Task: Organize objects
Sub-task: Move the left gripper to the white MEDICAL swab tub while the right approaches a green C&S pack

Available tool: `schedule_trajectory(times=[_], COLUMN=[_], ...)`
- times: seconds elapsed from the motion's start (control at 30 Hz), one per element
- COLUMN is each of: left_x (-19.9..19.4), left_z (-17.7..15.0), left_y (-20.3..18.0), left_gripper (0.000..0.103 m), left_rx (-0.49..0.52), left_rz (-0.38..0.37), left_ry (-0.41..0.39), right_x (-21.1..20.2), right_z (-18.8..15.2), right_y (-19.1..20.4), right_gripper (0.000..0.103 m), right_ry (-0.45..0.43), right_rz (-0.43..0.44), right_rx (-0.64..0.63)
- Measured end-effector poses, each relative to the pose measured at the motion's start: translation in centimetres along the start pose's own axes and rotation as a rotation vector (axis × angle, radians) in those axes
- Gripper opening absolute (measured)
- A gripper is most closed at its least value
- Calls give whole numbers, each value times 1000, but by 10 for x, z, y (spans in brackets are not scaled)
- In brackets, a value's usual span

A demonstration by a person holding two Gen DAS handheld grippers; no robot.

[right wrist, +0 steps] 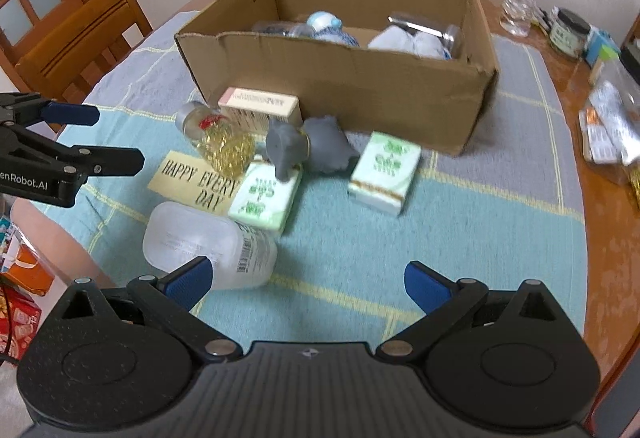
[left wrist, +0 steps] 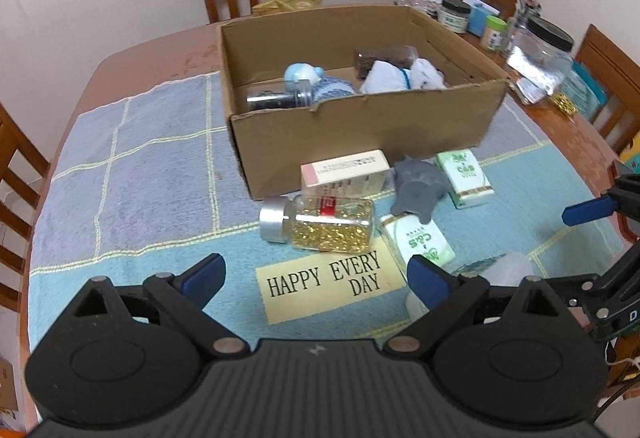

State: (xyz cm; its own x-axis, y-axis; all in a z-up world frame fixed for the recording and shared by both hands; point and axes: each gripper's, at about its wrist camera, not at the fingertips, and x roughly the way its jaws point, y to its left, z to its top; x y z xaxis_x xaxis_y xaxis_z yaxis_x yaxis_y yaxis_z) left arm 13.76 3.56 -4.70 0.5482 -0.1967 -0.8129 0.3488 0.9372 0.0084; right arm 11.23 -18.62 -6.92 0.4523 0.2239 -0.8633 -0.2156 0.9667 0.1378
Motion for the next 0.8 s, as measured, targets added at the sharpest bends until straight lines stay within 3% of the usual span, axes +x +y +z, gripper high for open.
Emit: schedule_trajectory(times=[0.13, 0.27, 0.4, 0.63, 0.8], left_x=[3, 6, 8, 6, 2], left_z=[-1, -1, -3, -11, -21], left_y=[-2, -6, -14, -28, -49], left_gripper=[97, 97, 97, 97, 98], left_rx=[1, 12, 35, 22, -50], left_rz=[-24, -46, -66, -91, -60], left_ry=[10, 17, 22, 37, 45], right_x=[-1, 4, 19, 33, 29], right_z=[-13, -24, -31, -29, -32], right_y=[-7, -14, -25, -37, -51], right_gripper=[103, 103, 103, 103, 103], right_ry=[22, 49, 73, 72, 41], right_rz=[1, -72, -92, -128, -145], right_rx=[44, 72, 114, 99, -10])
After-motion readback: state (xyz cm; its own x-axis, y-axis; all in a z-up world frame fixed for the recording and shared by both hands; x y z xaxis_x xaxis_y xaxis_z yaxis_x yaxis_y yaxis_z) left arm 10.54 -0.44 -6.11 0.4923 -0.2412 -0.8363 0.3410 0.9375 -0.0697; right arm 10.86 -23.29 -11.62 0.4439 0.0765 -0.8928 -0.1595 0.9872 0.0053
